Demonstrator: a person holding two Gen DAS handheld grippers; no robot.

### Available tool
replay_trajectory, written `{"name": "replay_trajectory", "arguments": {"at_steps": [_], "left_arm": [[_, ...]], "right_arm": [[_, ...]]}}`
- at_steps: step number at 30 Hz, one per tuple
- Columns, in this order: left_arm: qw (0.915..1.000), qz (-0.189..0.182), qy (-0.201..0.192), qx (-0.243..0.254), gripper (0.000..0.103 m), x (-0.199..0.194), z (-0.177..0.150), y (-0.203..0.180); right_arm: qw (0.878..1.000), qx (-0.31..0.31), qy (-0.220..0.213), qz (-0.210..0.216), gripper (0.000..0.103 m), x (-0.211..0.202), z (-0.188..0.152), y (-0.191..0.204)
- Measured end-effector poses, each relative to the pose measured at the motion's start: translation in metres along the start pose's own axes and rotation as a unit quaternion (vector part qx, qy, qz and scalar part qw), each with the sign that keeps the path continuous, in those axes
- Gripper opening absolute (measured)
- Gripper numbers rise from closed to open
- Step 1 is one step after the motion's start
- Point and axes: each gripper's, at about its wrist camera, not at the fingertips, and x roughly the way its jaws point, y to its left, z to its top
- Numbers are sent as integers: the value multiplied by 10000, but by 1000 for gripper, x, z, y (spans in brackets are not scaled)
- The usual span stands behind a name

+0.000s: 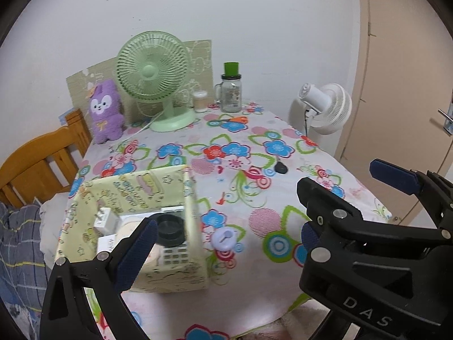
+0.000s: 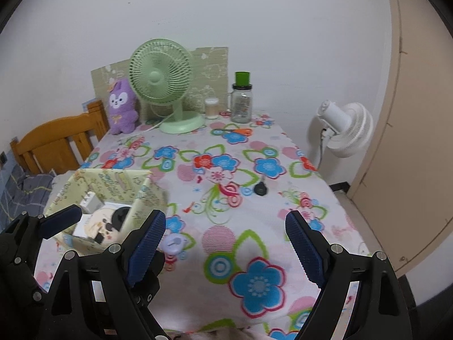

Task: Organize rigid objects
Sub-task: 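Move both tools away from the box toward the lavender case and black plug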

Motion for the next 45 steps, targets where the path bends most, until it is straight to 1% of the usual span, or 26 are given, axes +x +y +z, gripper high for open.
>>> {"name": "replay_trajectory", "arguments": {"at_steps": [5, 9, 13, 24, 27, 36, 41, 45], "left_arm": [[9999, -138, 9, 84, 103, 6, 1, -14], [9997, -203, 54, 101, 103, 14, 0, -22], [9997, -182, 155, 82, 103, 26, -3, -27], [9993, 104, 333, -154, 103, 60, -21, -45], [9984, 135, 490, -248, 103, 72, -28, -45], [9962, 280, 642, -519, 103, 90, -42, -41], [9944, 467, 633, -702, 103, 98, -44, -37], [9939, 615, 559, -719, 103, 101, -42, -38]], "right_arm": [[9998, 25, 2, -201, 89, 1, -3, -13], [9997, 100, 52, -222, 89, 6, -6, -21], [9996, 113, 157, -222, 89, 16, -11, -26], [9990, 238, 363, -77, 89, 48, -31, -48], [9988, 168, 450, -98, 89, 58, -38, -49], [9974, 161, 698, -71, 89, 82, -52, -47], [9968, 209, 768, -48, 89, 93, -54, -48], [9965, 236, 801, -12, 89, 100, -55, -48]]}}
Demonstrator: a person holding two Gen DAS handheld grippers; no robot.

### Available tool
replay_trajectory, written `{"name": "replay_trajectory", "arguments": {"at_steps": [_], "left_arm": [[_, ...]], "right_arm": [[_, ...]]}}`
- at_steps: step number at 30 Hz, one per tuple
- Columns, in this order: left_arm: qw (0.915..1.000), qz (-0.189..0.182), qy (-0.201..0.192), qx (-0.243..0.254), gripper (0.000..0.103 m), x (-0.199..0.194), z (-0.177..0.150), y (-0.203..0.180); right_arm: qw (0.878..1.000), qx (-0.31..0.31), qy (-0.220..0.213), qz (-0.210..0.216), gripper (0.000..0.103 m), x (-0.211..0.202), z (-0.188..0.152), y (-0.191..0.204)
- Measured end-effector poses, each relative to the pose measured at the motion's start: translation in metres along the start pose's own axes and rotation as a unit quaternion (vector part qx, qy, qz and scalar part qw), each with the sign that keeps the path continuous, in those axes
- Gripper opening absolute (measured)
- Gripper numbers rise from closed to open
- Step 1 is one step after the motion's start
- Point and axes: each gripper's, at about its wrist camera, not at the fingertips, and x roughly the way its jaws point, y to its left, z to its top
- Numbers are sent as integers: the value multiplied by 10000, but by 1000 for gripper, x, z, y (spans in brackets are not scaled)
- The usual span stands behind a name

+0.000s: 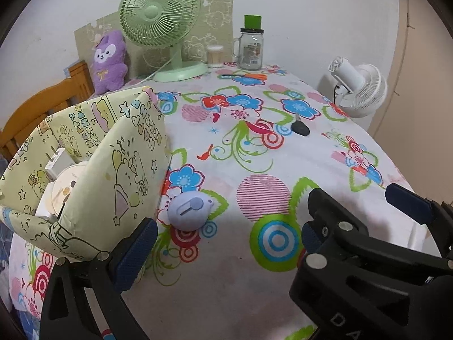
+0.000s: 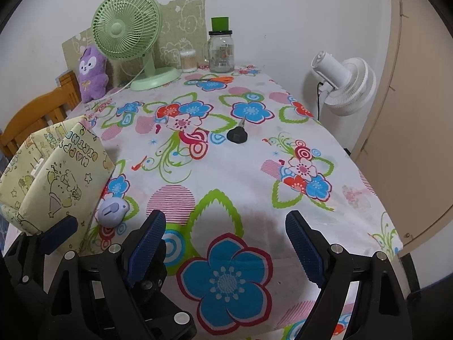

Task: Organize rigid objects
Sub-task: 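Move both tools away from the box toward the lavender case and black plug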

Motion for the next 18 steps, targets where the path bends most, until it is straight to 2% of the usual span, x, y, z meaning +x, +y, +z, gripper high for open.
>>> {"name": "replay_trajectory", "arguments": {"at_steps": [10, 13, 15, 18], "left_arm": [[9990, 365, 115, -230, 103, 19, 5, 0], [9988, 359, 211, -262, 103, 27, 5, 2], [9987, 213, 326, -320, 103, 33, 5, 3], [9990, 258, 250, -264, 103, 36, 6, 1]], "right_arm": [[9999, 116, 75, -36, 89, 16, 5, -7], [9998, 123, 134, -27, 89, 23, 6, -7], [9998, 137, 164, -18, 89, 27, 6, -7], [9998, 102, 178, -64, 89, 31, 7, -7]]}}
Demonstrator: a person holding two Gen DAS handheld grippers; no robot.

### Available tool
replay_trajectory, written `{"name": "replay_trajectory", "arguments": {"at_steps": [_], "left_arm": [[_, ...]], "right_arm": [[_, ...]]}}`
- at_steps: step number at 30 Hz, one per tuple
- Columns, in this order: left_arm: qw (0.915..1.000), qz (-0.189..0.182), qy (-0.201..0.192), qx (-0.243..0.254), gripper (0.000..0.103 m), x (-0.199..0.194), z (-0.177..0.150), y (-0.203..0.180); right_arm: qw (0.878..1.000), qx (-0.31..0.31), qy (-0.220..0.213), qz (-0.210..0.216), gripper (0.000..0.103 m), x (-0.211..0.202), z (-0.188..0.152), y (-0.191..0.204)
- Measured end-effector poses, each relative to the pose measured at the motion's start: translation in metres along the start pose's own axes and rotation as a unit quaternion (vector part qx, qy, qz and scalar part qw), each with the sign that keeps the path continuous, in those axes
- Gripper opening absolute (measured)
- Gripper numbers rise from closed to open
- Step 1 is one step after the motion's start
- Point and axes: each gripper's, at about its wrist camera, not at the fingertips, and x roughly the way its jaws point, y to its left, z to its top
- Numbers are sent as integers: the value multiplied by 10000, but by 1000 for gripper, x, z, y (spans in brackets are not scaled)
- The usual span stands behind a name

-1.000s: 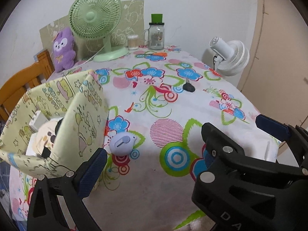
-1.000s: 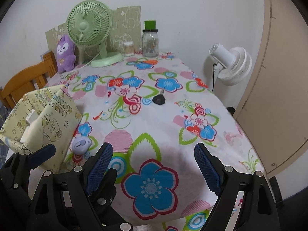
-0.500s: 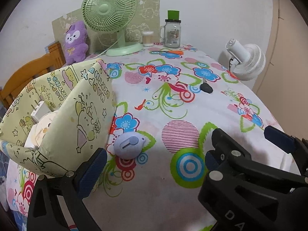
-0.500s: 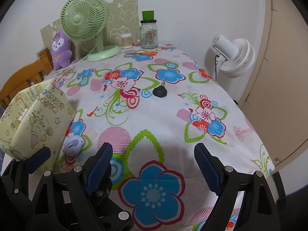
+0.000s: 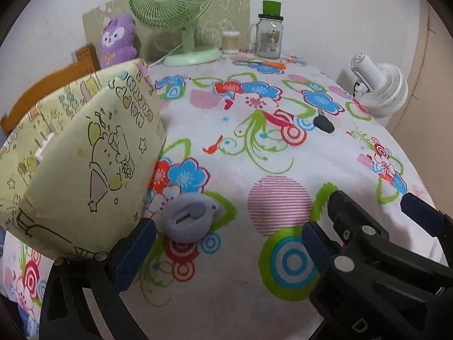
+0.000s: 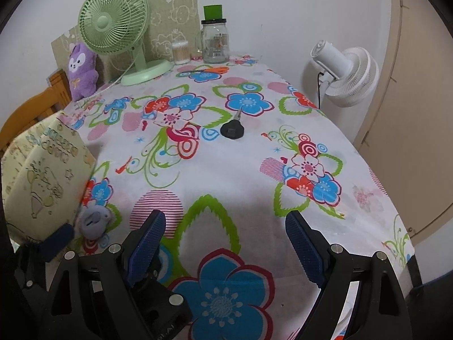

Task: Organize rigid objects
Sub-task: 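Move both tools away from the box toward the lavender case and black plug, then grasp the lavender round case with the left tool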

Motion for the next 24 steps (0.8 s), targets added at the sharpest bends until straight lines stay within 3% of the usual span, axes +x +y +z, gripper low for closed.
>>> {"name": "replay_trajectory", "arguments": {"at_steps": [3, 12, 15, 17, 24], "left_arm": [[9998, -140, 117, -41, 102, 8, 1, 0], [9999, -125, -40, -50, 78, 11, 4, 0], [9998, -194, -93, -8, 63, 11, 6, -3], [9995, -288, -107, 90, 48, 12, 8, -6], [9992, -342, -107, 172, 47, 14, 12, -12]], "right_arm": [[10000, 35, 25, -5, 89, 4, 1, -2], [10000, 76, 42, -47, 89, 11, 3, -7], [9999, 74, 3, -83, 89, 11, 5, -9], [9999, 112, -29, -38, 89, 11, 5, -10], [9997, 237, -47, -32, 89, 13, 7, -17]]}}
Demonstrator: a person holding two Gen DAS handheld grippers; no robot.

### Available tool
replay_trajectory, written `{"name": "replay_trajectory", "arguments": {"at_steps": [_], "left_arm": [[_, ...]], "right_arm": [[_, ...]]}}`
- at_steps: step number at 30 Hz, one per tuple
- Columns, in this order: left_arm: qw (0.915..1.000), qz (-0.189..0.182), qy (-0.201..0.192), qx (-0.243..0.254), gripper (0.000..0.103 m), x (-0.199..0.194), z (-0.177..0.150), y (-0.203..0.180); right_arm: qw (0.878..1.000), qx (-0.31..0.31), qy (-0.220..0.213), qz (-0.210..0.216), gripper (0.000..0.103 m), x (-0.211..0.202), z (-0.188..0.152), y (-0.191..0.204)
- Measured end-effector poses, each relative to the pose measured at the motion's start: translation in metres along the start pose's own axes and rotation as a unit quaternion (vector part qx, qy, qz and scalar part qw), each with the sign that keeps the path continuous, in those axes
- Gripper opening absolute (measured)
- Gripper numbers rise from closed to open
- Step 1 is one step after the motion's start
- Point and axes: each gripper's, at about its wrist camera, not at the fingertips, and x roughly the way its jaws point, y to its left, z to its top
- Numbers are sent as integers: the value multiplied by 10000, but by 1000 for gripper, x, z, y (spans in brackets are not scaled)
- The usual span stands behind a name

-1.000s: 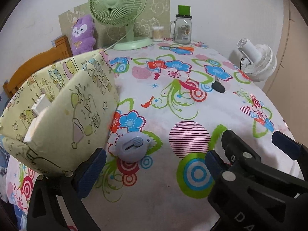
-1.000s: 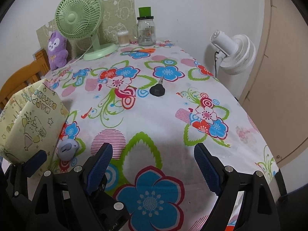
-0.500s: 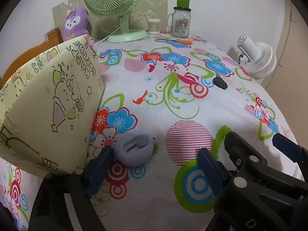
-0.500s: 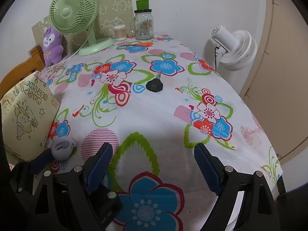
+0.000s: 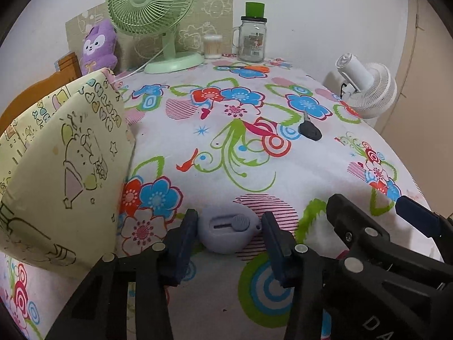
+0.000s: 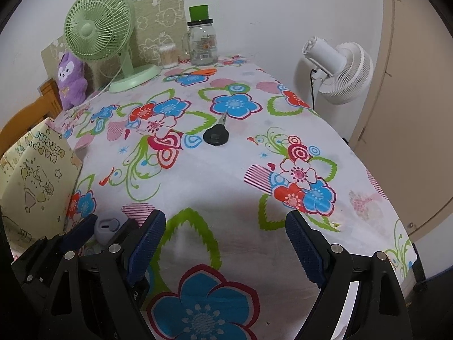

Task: Organize rigid objects
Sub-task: 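Grasp the lavender round case with the left tool, then grasp the black plug-shaped object with the right tool while the left holds the case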

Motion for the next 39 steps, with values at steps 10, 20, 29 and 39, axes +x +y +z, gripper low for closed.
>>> {"name": "replay_trajectory", "arguments": {"at_steps": [10, 20, 29, 39], "left_arm": [[9998, -150, 82, 63, 47, 4, 7, -9], [9994, -228, 81, 242, 47, 15, 27, -24], [9986, -236, 269, 396, 47, 36, 48, -29], [9972, -232, 376, 597, 47, 51, 67, -26]], "right_arm": [[9999, 78, -2, -70, 89, 2, 6, -10], [9998, 48, 1, -214, 89, 18, 27, -19], [9998, -22, 57, -191, 89, 42, 47, -17], [9998, -82, 138, -133, 84, 65, 68, -7]]}}
